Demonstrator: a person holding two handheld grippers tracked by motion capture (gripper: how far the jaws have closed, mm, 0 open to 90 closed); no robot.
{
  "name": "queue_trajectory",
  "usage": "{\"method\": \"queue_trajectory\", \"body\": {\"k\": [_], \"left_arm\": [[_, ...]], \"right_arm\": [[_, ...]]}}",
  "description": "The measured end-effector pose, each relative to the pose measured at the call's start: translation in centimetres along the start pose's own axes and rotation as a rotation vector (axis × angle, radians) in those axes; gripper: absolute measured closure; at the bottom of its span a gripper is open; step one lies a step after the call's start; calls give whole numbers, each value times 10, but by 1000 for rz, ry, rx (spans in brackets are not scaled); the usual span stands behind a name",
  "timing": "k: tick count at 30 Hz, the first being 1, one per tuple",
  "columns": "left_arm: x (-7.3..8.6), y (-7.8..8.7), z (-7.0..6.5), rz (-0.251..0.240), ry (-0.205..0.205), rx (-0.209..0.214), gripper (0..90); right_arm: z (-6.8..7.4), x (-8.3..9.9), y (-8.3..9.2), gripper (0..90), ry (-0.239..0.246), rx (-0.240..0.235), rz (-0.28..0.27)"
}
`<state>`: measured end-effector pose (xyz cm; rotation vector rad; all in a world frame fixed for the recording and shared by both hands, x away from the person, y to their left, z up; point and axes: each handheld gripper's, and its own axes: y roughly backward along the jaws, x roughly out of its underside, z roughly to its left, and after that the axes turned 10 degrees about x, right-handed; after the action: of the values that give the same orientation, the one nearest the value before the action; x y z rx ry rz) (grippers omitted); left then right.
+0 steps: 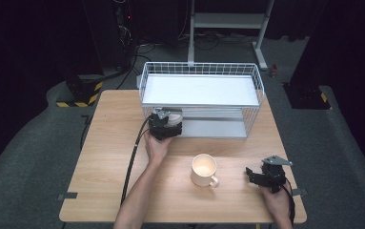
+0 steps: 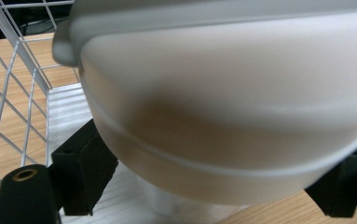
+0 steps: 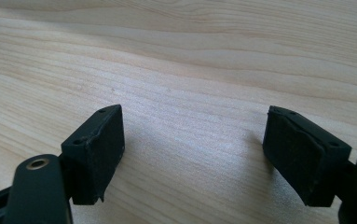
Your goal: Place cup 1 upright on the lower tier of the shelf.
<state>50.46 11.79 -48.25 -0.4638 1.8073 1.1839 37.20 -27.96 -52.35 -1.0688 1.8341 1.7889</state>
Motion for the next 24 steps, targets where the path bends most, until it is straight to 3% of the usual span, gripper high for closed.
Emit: {"method": "queue_trajectory", "body": {"k": [16, 24], "left_arm": [[1, 3, -1, 32, -7, 3, 65], [3, 8, -3, 59, -44, -23, 55]], "right_arm": [[0, 0, 0, 208, 4, 0, 0], [0, 0, 0, 209, 4, 0, 0]]}}
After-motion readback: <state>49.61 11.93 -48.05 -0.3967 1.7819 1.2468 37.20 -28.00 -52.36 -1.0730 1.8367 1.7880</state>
